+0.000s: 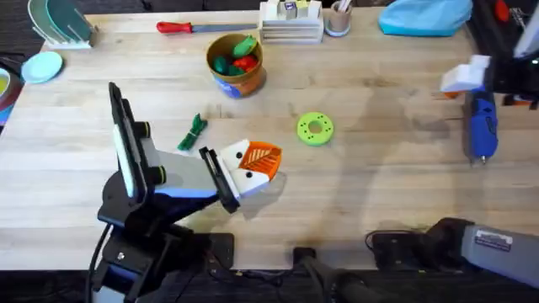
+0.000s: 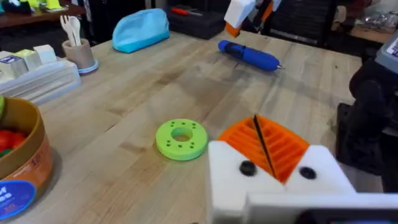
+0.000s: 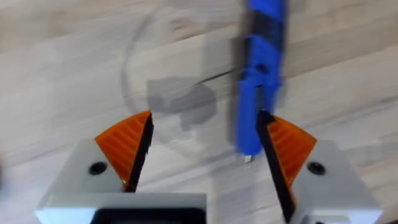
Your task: Pick up the gripper from the table and insert it into the empty holder that is missing its gripper. Then pick up a screw, insert it into the mounting hole, and use the screwdriver to tighten it. Finally, clean up the table by picking up the vegetable and placing it into the bucket.
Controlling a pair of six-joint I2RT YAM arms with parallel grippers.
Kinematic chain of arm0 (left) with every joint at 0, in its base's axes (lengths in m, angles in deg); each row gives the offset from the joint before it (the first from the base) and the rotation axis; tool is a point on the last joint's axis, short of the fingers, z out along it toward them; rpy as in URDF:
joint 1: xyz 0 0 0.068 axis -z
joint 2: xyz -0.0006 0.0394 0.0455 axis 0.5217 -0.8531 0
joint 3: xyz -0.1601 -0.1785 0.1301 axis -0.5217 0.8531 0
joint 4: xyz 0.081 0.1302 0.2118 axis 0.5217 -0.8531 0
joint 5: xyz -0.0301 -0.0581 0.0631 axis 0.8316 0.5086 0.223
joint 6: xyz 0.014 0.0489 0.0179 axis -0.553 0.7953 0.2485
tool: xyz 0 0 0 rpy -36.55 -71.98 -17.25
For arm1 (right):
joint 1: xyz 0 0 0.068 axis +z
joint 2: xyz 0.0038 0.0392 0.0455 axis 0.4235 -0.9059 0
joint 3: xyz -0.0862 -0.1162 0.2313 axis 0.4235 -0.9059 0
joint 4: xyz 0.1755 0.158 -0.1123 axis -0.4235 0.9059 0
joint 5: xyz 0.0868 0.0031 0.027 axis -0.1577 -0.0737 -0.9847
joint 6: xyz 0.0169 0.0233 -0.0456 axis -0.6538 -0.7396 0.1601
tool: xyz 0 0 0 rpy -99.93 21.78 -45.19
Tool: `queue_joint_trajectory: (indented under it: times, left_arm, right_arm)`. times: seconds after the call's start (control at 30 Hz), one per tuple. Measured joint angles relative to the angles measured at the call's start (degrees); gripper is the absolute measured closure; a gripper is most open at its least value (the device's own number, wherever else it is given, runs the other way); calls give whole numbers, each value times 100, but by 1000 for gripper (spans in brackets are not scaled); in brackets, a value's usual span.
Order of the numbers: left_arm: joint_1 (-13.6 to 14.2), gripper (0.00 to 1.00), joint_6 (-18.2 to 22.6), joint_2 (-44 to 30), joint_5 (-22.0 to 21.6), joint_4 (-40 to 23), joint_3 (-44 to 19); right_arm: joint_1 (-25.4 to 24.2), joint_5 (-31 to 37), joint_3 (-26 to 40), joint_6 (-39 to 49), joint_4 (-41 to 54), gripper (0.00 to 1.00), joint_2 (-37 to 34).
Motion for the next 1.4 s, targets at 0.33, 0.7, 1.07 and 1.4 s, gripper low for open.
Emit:
queue_joint_trajectory:
  times: [0.33,0.7,1.07,1.4]
  left_arm:
    - [0,995,0,0,0,0,0]
    - [0,995,0,0,0,0,0]
    - [0,995,0,0,0,0,0]
    - [0,995,0,0,0,0,0]
  right_arm:
    - [-1448,126,0,1370,-1127,10,-780]
    - [-1812,-1086,0,1938,-1842,10,-1887]
    - [-1818,-1160,2,2086,-2123,10,-2494]
    - [-1840,-1087,2,2136,-2300,459,-2502]
